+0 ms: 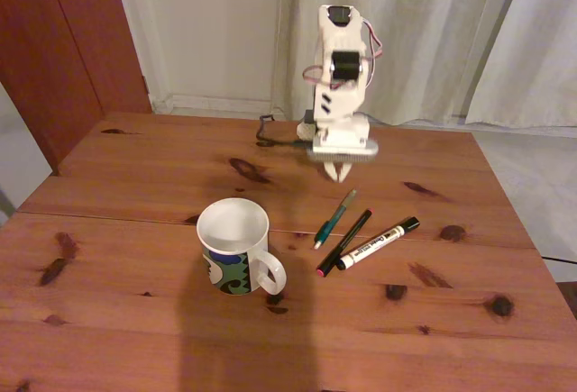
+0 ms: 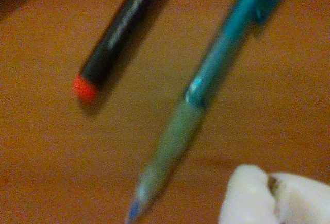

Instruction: Clean up the desk and place the pens and markers into the cup

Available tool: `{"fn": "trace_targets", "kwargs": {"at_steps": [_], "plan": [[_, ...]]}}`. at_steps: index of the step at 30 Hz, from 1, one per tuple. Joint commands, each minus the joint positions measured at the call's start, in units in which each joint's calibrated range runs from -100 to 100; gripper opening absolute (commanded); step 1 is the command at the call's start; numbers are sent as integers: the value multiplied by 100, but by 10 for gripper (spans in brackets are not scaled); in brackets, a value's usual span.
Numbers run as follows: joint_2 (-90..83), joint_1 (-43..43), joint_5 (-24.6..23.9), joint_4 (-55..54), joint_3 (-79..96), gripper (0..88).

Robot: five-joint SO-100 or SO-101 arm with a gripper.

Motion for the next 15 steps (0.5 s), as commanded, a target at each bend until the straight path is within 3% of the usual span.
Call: {"fn": "trace_targets", "kwargs": {"at_steps": [1,10,15], "plan": [[475,-36,-188,-619,-378,7],[723,-44,-723,-1281,-387,7],[732,-77,-764,-1290,-387,7]]}}
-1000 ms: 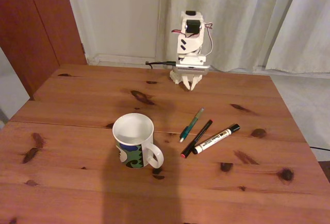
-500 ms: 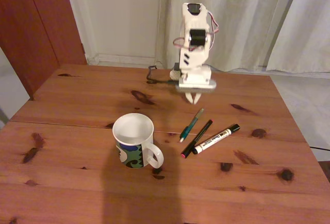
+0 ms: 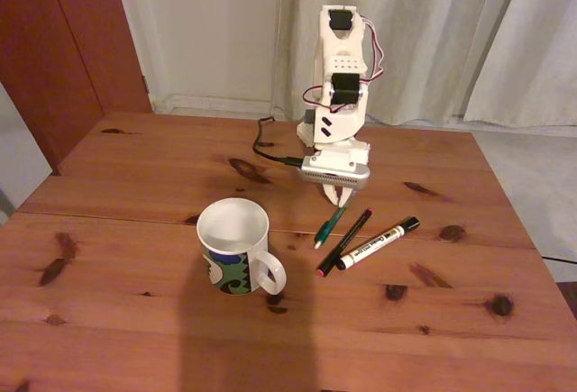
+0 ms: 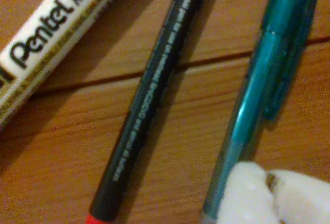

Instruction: Clean up the desk and place the pens and markers into the cup

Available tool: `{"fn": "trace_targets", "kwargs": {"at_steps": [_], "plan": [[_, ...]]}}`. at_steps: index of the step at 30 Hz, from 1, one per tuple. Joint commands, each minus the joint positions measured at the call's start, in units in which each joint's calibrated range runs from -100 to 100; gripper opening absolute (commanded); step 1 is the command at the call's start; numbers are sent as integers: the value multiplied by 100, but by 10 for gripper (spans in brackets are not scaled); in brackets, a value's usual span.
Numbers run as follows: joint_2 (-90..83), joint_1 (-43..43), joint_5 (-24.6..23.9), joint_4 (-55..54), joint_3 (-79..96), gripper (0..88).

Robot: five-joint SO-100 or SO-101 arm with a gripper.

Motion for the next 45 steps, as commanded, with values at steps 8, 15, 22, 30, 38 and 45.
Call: {"fn": "trace_targets", "kwargs": {"at_steps": [8,15,22,30,38,45], "plan": [[-23,-198,-231,-112,-284,12],[-23,-206,-226,-112,-221,57],[-23,-214,-220,-95,-212,158],[-23,-528,-220,-95,113,158],[-23,-495,-220,-103,68,154],[-6,-367,-220,-645,311,157]]}}
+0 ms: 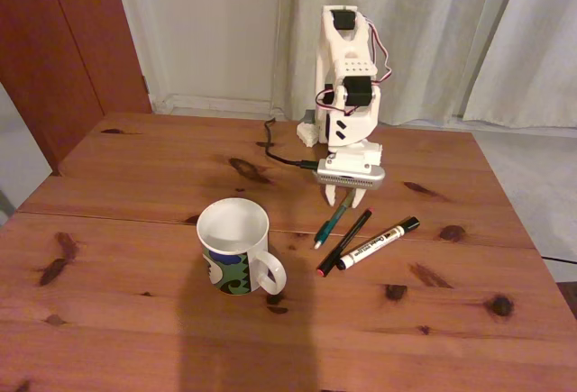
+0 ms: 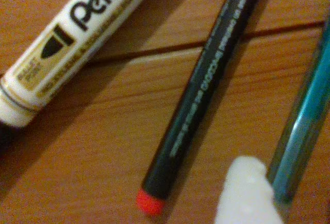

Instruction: Clean up the desk and place the pens and markers into the cup

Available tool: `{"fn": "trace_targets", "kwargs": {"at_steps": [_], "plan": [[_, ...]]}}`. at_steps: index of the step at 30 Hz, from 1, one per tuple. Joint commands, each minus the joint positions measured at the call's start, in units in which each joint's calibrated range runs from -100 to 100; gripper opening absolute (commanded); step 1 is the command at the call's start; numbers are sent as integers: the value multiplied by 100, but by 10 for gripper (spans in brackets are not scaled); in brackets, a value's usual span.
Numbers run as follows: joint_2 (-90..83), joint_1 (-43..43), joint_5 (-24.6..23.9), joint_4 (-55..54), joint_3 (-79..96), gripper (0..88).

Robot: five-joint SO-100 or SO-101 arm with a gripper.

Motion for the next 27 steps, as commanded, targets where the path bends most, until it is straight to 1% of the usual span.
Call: {"fn": "trace_targets", "kwargs": {"at_steps": [1,6,9,14,21,27], "plan": [[-31,88,-1,-450,138,157],[-31,80,26,-657,345,153],[-23,96,219,-657,372,152],[167,233,272,-657,300,152],[233,369,612,-657,363,151],[242,345,675,-596,372,151]]}}
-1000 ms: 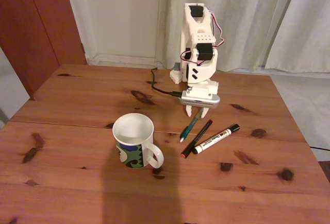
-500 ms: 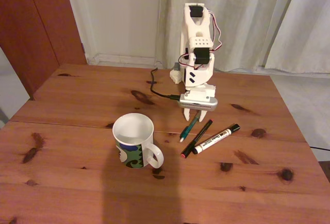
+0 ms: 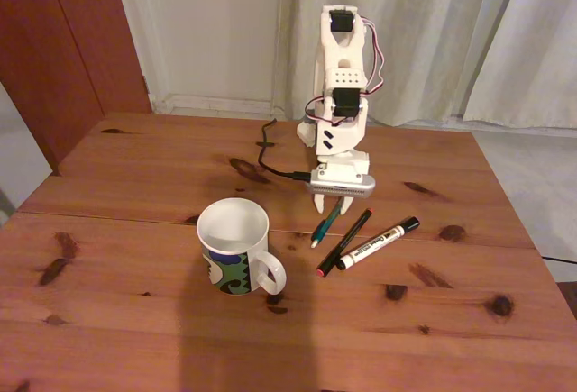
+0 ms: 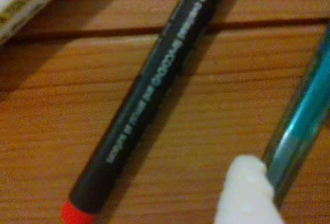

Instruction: Clean up the desk and place the pens and markers into the cup

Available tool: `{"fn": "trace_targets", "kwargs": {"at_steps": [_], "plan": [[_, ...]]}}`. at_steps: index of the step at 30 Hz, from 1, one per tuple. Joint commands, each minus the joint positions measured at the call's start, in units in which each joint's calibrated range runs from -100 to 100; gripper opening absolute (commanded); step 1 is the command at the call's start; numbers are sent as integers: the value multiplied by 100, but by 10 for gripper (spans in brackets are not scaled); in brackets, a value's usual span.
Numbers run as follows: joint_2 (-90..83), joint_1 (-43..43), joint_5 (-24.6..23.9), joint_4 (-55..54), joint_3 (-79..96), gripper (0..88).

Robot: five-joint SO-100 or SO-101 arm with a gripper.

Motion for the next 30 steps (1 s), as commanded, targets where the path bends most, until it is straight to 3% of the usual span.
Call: {"fn": "trace_targets", "kwargs": {"at_steps": [1,17,30], "plan": [[-21,-15,18,-49,-36,151],[-62,-15,-736,-101,-45,151],[4,17,-930,-109,-108,151]]}}
